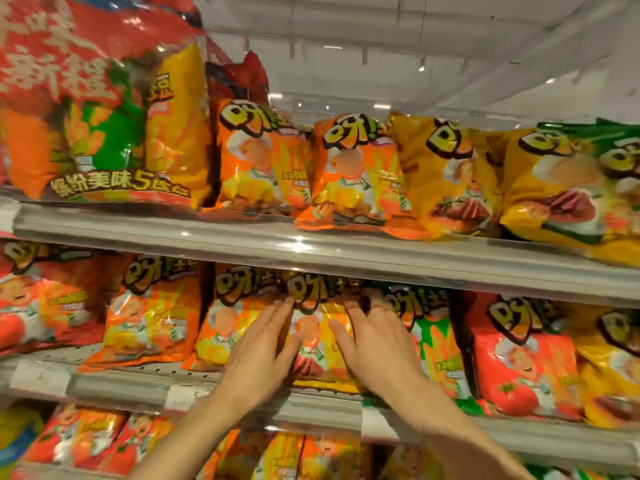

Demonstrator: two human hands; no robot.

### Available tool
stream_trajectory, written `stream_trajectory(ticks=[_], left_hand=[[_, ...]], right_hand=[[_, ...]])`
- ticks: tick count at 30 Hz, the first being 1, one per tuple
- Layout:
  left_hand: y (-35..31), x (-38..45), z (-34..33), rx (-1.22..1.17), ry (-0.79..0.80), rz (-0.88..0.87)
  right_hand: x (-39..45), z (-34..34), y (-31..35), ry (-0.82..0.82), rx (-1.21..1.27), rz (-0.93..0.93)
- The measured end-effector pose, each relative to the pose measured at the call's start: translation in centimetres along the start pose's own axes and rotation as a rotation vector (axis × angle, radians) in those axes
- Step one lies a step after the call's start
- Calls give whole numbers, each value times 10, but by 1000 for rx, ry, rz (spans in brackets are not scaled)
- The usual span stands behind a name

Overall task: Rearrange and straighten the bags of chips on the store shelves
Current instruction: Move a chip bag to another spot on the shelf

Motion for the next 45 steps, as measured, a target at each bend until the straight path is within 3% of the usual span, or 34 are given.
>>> stream_trajectory(ticks=[5, 8, 10, 13, 17, 21, 28, 34, 41, 45], left_hand=[[-19, -5, 0, 133, -118, 0], [-40, -8, 0, 127, -290, -110], [-61, -5, -7, 71, -315, -181], [-100, 3, -31, -64, -222, -210], [-151, 11, -75, -217, -65, -245], [-200, 21, -118, -291, 93, -210], [-238, 36, -169, -52, 352, -67], [-238, 46, -177, 62, 303, -110], [-227, 45, -164, -199, 160, -122], [-223, 50, -158, -398, 164, -63]], right_hand=[[-1, 5, -18, 17, 71, 125], [-10, 21, -39, -87, 197, 118], [-17, 32, -61, -197, 233, 97], [-23, 44, -104, -301, 214, -44], [-32, 54, -170, -291, 123, -316], [-48, 64, -220, -366, 160, -409], [-62, 55, -259, -38, 301, -430], [-63, 49, -265, 10, 399, -444], [-57, 52, -277, -67, 574, -416], [-49, 54, -286, -76, 693, -421]])
Point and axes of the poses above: each hand's wrist, its own x-axis towards the middle knuckle, its own z-axis out of the back of the hand, y = z × x, the point moved 2 cm from there along x, towards the middle knuckle, and after that the axes turned 6 degrees about -z, right-handed, at the moved point
